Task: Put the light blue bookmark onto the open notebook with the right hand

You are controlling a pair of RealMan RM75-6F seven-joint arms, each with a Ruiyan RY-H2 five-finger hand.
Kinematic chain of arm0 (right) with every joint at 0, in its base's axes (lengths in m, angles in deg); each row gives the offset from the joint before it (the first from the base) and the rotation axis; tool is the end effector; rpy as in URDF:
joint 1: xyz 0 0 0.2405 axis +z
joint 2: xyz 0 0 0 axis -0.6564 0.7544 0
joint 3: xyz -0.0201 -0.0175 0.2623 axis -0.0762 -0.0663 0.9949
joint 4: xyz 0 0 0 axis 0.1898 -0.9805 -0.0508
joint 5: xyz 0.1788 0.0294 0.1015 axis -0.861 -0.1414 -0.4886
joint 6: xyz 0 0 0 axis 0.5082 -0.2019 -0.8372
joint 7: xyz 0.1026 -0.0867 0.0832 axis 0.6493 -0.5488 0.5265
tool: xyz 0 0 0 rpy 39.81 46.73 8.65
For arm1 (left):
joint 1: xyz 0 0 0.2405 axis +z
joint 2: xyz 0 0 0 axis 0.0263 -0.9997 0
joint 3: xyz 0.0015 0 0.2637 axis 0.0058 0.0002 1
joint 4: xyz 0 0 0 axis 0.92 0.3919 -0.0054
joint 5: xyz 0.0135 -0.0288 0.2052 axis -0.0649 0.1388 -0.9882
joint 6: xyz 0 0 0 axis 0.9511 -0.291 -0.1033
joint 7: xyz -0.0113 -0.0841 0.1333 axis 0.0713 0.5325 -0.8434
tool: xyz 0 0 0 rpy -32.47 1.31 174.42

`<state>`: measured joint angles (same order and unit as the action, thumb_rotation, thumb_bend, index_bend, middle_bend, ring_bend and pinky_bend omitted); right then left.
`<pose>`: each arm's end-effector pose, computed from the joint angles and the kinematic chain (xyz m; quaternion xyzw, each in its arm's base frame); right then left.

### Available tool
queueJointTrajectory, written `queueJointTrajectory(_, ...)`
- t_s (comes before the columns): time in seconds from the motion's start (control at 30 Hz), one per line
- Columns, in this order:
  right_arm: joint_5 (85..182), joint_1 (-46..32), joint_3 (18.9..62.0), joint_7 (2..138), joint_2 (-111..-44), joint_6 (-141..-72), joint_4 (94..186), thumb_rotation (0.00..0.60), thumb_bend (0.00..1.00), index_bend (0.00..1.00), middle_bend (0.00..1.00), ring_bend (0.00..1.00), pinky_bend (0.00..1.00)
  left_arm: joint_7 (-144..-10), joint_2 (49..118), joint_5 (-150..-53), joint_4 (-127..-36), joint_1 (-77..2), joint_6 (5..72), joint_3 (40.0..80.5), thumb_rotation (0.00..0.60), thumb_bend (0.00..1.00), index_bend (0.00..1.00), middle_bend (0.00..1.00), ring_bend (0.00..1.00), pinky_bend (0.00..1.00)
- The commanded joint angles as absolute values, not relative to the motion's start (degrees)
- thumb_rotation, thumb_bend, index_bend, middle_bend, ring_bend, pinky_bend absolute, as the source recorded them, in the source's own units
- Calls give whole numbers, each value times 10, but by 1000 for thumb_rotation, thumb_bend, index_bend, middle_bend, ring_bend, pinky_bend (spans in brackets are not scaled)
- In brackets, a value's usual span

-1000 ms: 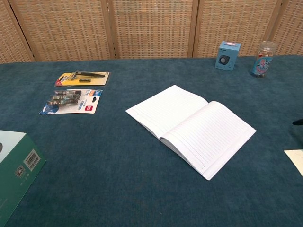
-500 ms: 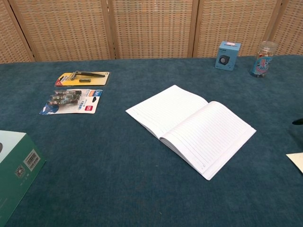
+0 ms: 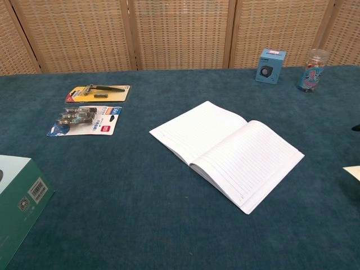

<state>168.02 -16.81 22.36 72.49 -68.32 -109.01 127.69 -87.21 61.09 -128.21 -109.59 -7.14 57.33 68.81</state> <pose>-0.3493 -0.2761 0.0878 0.8240 -0.2539 0.2283 0.4521 -0.2912 0.1846 0.1544 -0.6468 -0.3713 -0.3426 0.5713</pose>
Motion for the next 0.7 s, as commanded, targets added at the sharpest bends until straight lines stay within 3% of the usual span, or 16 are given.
queueJointTrajectory(0.03,1679,-165,232,720,-671,-1099,1291,600,0,618,0,0,173,-870,610,-1281,-1096,-72,573,688,600,0,0,0,0,0)
queueJointTrajectory(0.33,1665,-128,286,668,-586,-1111,1395,600,0,618,0,0,173,-863,606,-1267,-1097,-76,563,682,600,0,0,0,0,0)
queueJointTrajectory(0.5,1665,-71,331,611,-537,-1077,1478,600,1,618,0,0,174,-862,606,-1249,-1097,-83,549,676,600,0,0,0,0,0)
queueJointTrajectory(0.7,1670,2,375,534,-524,-1016,1531,600,2,620,0,0,186,-853,600,-1227,-1102,-92,528,670,600,0,0,0,0,0)
